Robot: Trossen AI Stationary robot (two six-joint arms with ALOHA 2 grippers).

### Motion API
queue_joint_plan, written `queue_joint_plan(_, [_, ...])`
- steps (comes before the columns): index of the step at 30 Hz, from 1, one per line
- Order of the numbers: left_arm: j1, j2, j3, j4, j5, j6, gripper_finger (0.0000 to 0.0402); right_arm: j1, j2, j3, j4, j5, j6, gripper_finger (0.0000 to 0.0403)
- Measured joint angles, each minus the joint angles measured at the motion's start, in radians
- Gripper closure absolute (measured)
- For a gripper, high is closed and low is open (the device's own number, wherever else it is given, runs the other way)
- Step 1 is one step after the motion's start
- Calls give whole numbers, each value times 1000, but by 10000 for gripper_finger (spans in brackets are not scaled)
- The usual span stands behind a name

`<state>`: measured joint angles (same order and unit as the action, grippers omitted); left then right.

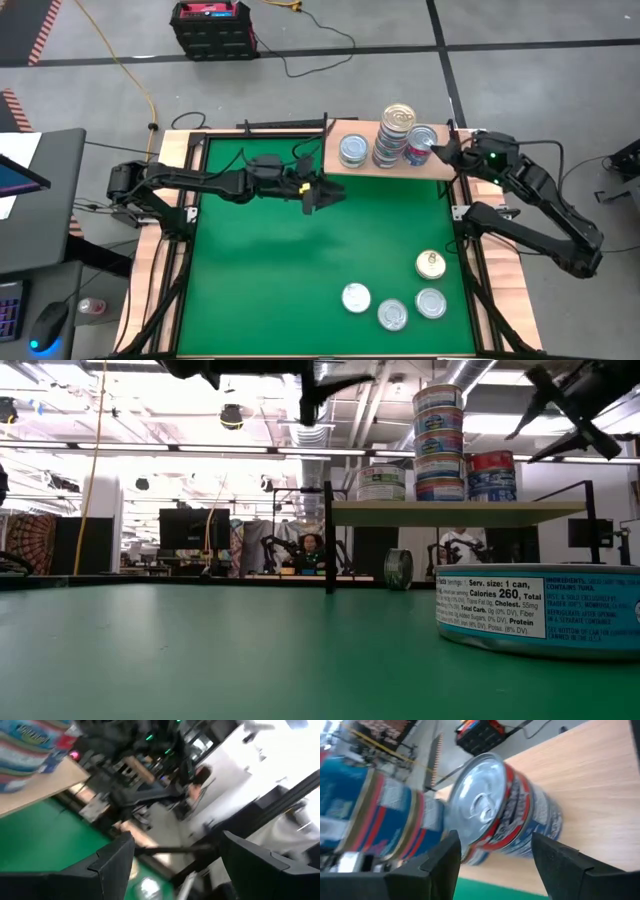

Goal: Stack canned seafood by type on shelf
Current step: Stack the light blue tuna can on top of the colored tuna cans

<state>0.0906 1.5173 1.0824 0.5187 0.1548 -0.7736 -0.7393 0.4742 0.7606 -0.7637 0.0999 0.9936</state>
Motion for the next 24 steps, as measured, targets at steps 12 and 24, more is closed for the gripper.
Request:
queue_joint_plan(12, [-264,39,0,-318,-76,451,140,247,-9,50,80,-176,-59,138])
queue_joint_plan(24, [-343,86,1,-310,-194,281,146,530,16,137,168,73,-219,138])
